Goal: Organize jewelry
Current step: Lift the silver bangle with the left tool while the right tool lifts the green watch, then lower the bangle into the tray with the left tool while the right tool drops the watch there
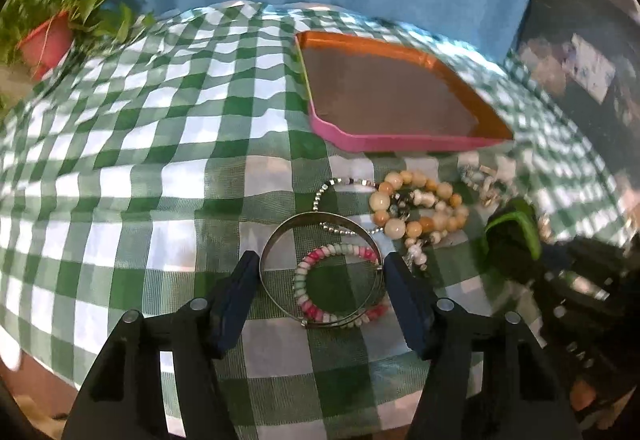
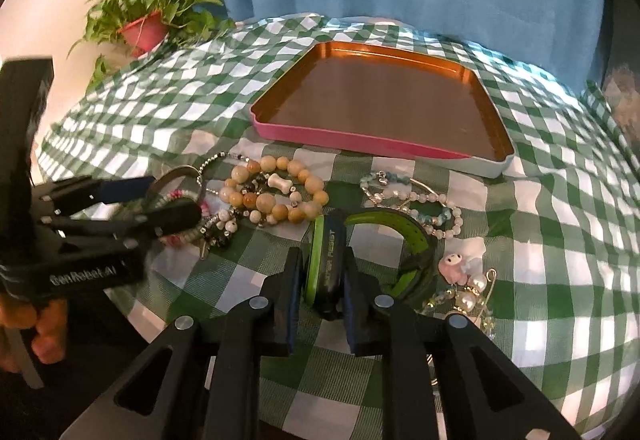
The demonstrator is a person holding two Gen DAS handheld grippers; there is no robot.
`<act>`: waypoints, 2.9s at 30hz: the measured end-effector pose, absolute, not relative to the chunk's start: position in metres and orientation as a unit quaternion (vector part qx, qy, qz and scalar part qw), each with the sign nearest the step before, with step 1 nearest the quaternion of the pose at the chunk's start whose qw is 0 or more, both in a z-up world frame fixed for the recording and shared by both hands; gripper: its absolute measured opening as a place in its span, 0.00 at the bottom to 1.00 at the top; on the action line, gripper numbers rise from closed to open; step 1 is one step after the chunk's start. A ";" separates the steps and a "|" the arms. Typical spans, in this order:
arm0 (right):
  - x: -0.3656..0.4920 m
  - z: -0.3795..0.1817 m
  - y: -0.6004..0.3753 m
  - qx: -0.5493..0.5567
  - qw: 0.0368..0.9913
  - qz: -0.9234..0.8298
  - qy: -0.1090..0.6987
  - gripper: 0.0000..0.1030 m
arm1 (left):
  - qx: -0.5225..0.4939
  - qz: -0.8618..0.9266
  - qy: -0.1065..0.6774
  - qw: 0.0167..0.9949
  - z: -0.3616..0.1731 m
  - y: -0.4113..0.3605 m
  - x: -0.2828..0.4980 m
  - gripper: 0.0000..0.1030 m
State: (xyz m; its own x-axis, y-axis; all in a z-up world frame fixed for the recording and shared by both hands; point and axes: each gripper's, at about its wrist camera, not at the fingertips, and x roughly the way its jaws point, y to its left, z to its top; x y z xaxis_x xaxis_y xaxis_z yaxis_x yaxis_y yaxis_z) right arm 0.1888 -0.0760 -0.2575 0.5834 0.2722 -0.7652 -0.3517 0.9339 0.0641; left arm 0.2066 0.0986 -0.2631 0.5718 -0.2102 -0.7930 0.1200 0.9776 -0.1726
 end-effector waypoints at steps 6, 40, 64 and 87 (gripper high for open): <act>0.183 -0.241 -0.080 -0.032 0.892 0.181 0.413 0.13 | -0.055 -0.102 0.448 0.887 -0.237 0.092 0.201 0.62; 0.030 -0.052 -0.125 0.005 0.957 0.162 0.240 0.13 | 0.002 -0.124 0.263 0.957 -0.045 0.023 0.062 0.62; 0.218 -0.156 -0.138 -0.002 0.929 0.142 0.340 0.13 | -0.060 -0.124 0.363 0.921 -0.175 0.035 0.272 0.62; 0.347 -0.239 -0.121 -0.012 0.898 0.150 0.412 0.13 | -0.055 -0.130 0.418 0.897 -0.252 0.035 0.359 0.63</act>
